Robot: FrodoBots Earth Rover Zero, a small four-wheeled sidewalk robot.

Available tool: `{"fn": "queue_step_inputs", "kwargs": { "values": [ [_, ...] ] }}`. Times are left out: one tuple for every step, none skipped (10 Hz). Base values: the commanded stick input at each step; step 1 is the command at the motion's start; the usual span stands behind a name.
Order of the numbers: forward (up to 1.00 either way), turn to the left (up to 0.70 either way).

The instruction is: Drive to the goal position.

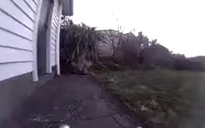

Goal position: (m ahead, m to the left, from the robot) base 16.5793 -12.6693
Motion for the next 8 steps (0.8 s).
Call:
{"fn": "queue_step_inputs", "kwargs": {
  "values": [
    [0.0, -0.7],
    [0.0, -0.7],
    [0.0, -0.7],
    [0.0, -0.7],
    [0.0, -0.7],
    [0.0, -0.7],
    [0.0, -0.7],
    [0.0, -0.7]
  ]
}}
